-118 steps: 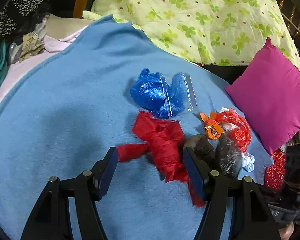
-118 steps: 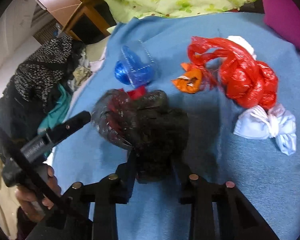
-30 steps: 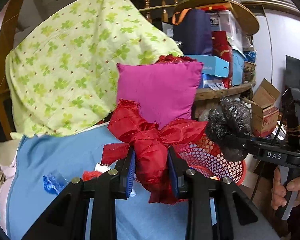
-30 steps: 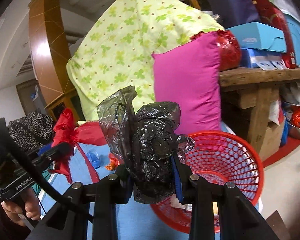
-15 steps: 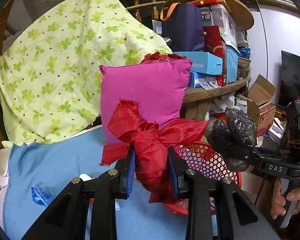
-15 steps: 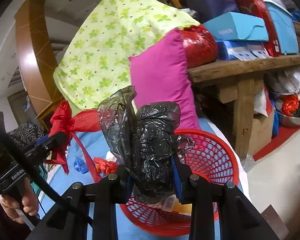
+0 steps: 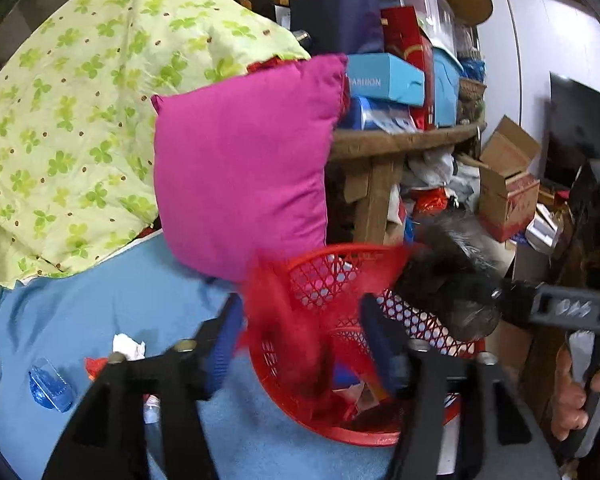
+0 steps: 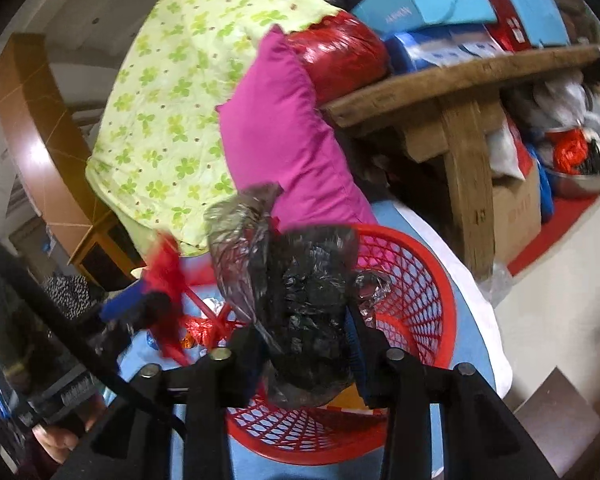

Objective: Collect trash
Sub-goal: 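Carry the red ribbon and black bag to the red basket and release both, then return both tools to the remaining trash on the blanket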

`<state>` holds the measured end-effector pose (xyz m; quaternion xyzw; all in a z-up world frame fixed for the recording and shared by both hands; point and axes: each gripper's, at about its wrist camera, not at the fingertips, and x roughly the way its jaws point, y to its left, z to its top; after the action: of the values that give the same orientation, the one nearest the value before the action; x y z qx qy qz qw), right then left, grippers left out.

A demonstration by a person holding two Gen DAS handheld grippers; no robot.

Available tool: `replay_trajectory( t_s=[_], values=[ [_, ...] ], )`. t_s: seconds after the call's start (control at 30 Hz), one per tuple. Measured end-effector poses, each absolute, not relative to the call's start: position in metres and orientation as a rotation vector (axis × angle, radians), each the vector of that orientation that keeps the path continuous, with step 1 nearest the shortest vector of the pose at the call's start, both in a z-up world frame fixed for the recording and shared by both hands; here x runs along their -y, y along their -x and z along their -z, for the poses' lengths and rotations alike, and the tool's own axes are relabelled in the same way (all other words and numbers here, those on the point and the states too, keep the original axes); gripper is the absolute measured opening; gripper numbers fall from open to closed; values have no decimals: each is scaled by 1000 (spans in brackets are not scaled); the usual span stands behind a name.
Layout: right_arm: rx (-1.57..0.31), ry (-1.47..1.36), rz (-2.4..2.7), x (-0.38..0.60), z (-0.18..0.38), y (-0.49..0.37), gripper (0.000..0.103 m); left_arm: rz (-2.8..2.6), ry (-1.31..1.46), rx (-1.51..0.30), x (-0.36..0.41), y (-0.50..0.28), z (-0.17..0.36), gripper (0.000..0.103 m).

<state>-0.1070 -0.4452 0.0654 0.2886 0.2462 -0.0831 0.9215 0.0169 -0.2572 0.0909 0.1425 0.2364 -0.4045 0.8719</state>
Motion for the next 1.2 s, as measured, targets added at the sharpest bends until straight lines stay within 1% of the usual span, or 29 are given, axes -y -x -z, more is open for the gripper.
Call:
replay_trajectory(
  t_s=[0.03, 0.17, 0.27, 0.53, 0.9, 1.2],
  values=[
    [-501, -613, 171, 448, -64, 108, 69, 847, -302, -498, 257, -17, -88, 67],
    [-462, -610, 186, 450, -67, 112, 69, 828, -297, -514, 247, -20, -83, 67],
    [-432, -590, 178, 443, -75, 112, 69, 785, -292, -506, 231, -23, -82, 71],
    [-396, -493, 103, 397, -98, 94, 69, 596, -298, -508, 179, -40, -76, 71],
    [-439, -394, -51, 304, -109, 32, 69, 399, -255, -499, 100, -68, -70, 71],
    [-553, -360, -124, 245, -80, -21, 69, 326, -217, -539, 55, -92, -46, 71]
  ],
)
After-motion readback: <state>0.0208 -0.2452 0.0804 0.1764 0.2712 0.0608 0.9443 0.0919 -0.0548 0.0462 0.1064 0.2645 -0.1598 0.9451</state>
